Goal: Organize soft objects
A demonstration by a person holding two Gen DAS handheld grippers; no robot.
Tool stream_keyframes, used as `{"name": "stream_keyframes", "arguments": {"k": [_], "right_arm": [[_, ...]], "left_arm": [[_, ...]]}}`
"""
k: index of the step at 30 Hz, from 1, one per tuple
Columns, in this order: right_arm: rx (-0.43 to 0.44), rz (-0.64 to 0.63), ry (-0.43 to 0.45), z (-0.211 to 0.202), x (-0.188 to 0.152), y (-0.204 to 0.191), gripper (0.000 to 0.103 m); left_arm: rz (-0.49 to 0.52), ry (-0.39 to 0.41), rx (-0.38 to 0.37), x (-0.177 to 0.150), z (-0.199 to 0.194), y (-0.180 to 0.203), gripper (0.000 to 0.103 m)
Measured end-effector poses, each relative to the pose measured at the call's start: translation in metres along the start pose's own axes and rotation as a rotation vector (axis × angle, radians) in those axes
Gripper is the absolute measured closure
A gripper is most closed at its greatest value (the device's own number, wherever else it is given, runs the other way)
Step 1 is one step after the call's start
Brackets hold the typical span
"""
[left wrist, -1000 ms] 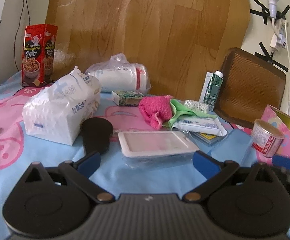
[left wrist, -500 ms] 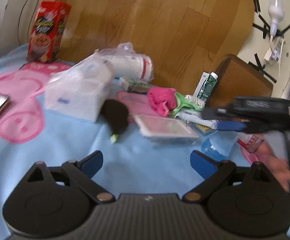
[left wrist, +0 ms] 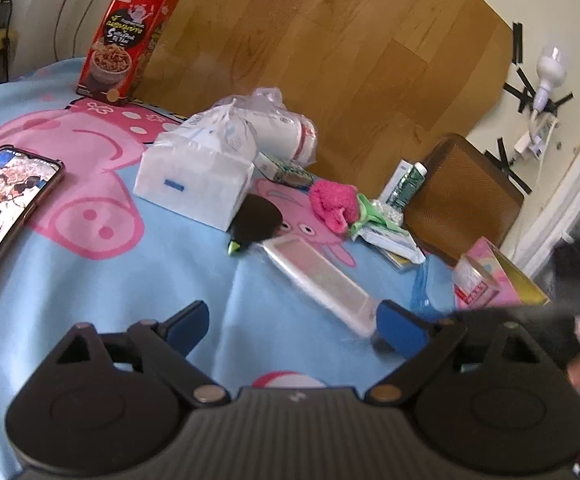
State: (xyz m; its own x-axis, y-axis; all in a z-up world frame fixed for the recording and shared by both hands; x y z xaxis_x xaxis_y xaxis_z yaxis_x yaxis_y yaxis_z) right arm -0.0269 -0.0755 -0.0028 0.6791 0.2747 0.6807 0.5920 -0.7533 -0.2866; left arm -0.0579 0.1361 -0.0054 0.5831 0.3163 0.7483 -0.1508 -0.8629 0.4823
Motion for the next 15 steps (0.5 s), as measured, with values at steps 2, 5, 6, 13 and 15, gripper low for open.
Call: {"name": "stream_keyframes", "arguments": {"k": [2,5,6,13,15], "right_arm": [[-0.024,-0.033,0.049,-0.016,-0.023,-0.01,0.039],[-0.097,-0.036,0.128,-0.027,-0.038,-0.009,0.02],[-0.107,-0.035,0.145,-0.024,-0.036,-0.007,0.015],[-0.092,-0.085,0.159,0.009,-0.019,-0.014,0.009],[-0.094,-0.115,0.162,0.017,-0.015,-0.019,0.008]], "left_arm": [[0.009,-0.003,0.0,-0.002,-0.001,0.002,0.01],[0.002,-0.016,-0.008,0.002,0.003,0.0,0.009],[-0.007,-0.024,-0.009,0.002,0.005,-0.002,0.009],[-0.123,-0.081,-0.073,0.01,0.02,-0.008,0.009],[-0.148,-0.09,-0.091,0.014,0.025,-0.007,0.009]]}}
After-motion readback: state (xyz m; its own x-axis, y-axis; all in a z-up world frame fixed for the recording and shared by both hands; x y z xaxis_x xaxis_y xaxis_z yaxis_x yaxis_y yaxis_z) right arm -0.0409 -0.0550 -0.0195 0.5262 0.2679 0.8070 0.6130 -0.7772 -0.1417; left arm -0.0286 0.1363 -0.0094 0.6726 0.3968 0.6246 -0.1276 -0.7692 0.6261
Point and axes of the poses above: each gripper's, at about its wrist camera, not at the fingertips, and z roughly the way its jaws point, y to its right, x to its top, the point moved 4 cm from there along z, roughly the way its jaws point, and after that the axes turned 3 degrees about -x, right-handed, at the moved point
